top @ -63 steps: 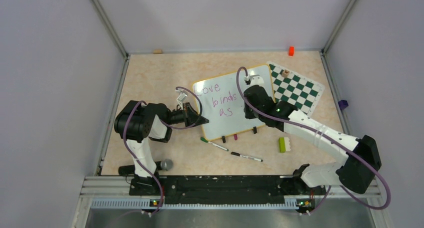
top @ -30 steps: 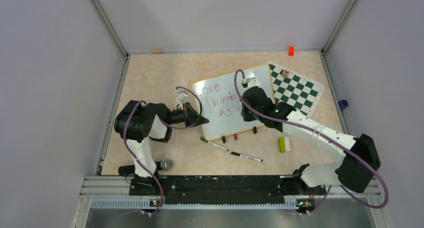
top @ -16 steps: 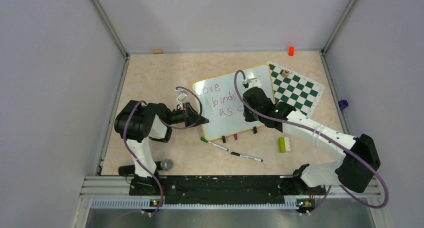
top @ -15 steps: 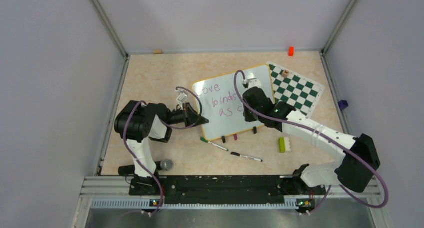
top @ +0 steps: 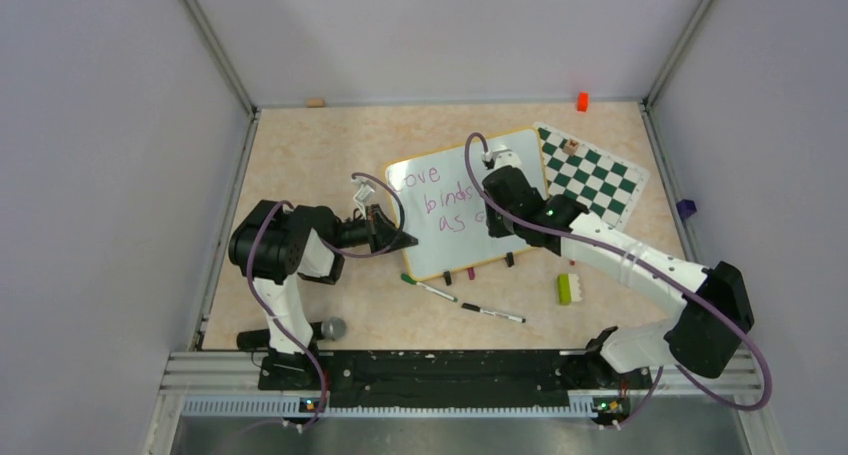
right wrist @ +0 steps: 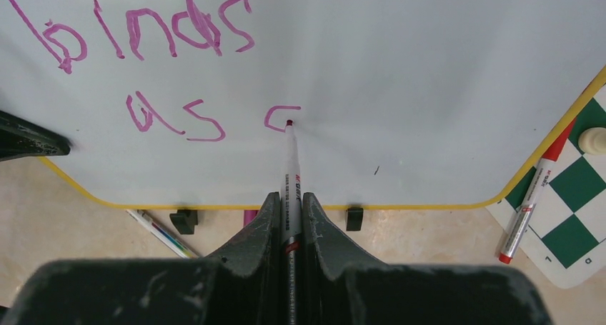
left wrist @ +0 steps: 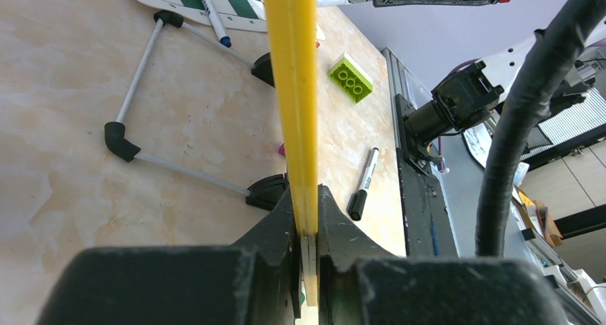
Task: Write a sentence on the whiteboard
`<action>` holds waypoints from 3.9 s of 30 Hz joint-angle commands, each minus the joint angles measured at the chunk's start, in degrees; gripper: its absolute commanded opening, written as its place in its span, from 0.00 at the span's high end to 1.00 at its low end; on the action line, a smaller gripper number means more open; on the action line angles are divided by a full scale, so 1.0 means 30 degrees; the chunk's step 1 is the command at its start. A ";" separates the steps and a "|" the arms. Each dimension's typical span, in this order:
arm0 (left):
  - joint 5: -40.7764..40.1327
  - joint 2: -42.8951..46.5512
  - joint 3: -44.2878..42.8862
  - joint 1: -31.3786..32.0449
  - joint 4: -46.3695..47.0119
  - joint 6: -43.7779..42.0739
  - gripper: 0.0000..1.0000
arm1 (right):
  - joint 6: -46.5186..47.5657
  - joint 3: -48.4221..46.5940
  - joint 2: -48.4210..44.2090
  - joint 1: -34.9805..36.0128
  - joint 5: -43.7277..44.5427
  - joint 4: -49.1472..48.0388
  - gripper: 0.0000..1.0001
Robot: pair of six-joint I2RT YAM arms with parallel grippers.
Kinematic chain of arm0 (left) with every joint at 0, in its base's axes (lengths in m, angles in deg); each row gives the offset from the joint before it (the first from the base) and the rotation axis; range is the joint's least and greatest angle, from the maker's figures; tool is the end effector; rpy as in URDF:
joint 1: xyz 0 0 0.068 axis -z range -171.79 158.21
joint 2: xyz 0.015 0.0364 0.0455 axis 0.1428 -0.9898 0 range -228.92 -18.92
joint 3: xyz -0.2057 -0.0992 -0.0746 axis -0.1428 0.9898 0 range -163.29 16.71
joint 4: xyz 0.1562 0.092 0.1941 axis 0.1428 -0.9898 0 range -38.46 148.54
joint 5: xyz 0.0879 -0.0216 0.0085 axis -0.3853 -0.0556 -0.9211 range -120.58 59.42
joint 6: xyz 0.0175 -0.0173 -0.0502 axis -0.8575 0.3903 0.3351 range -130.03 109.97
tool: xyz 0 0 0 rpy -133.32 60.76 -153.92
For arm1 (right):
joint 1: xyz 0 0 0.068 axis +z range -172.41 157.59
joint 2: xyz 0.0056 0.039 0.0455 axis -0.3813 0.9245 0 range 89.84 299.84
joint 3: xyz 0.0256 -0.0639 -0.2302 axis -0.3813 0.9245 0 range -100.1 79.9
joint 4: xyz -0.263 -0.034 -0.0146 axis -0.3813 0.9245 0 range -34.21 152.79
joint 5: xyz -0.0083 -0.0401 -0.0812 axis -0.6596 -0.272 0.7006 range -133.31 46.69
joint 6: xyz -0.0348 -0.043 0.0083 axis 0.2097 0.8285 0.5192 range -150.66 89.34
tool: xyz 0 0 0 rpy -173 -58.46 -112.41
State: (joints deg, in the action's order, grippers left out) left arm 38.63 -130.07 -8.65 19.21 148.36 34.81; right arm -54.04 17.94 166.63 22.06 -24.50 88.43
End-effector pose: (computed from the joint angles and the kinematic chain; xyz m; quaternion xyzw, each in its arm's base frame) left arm 0.2570 -0.0868 0.0900 0.2342 0.6578 -0.6241 0.3507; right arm 0.2219 0.2004 0.2503 -0.1100 0.9147 0.0734 0.3818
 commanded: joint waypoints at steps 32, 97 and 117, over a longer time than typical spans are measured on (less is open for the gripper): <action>0.2123 -0.0506 0.0164 0.0580 0.0997 -0.1567 1.00 | 0.0046 0.0550 -0.0606 -0.0643 0.0514 -0.1137 1.00; 0.2120 -0.0393 0.0252 0.0581 0.0997 -0.1568 1.00 | -0.0022 0.1190 -0.2163 -0.1430 -0.0693 -0.0378 1.00; 0.2114 -0.0413 0.0193 0.0580 0.0989 -0.1607 1.00 | 0.1347 -0.1871 -0.0636 -0.2205 0.0702 -0.0831 1.00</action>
State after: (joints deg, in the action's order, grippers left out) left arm 38.91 -130.07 -8.70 19.21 148.38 34.62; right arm -51.13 14.36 163.59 16.77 -23.61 88.13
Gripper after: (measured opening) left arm 0.094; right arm 0.095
